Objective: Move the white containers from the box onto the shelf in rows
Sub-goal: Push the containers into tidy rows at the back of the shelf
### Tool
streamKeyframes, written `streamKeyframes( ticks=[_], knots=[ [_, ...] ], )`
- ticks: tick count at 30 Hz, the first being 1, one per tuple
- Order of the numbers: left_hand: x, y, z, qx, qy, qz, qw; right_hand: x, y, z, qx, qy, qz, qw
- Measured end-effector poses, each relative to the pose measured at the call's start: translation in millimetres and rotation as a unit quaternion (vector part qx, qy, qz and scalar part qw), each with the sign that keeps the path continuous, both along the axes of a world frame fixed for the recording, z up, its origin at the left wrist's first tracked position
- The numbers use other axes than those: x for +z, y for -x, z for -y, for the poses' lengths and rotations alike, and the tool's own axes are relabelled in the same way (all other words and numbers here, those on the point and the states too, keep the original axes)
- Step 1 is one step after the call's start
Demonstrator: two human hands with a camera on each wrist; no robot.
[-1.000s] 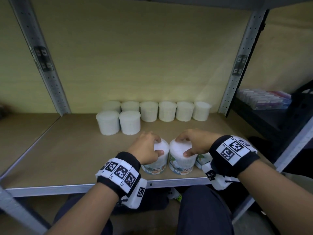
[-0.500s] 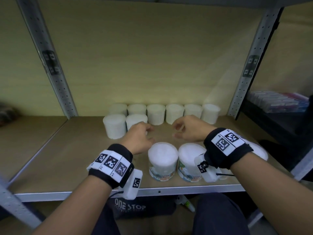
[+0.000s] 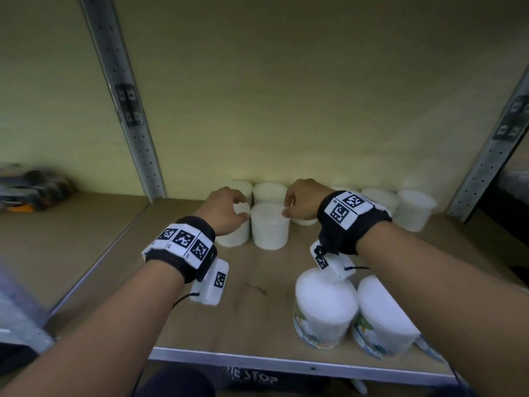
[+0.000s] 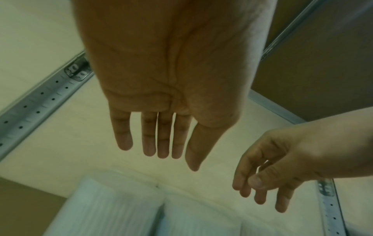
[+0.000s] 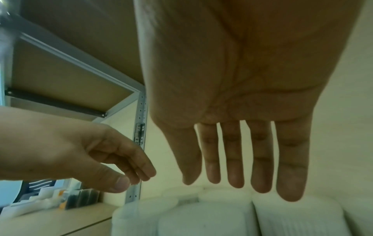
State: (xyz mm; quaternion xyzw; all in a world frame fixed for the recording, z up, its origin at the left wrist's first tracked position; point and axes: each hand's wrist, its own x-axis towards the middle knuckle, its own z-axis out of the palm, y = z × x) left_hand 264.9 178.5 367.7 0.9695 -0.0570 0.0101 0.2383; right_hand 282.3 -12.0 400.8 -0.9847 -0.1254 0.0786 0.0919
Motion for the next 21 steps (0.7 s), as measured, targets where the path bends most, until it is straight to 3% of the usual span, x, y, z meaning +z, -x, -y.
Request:
streamKeyframes(
  ticks=[12, 21],
  knots=[
    [-25.6, -43.6, -16.0, 0.032, -0.052, -0.048, 0.997, -23.7, -44.5, -41.6, -0.005, 0.072, -0.034, 0.997],
    [-35.8, -50.4, -15.2, 0.032, -0.066, -0.028, 0.997, -32.4, -59.1, -52.6, 0.010, 0.134, -0.064, 0.989]
  ],
)
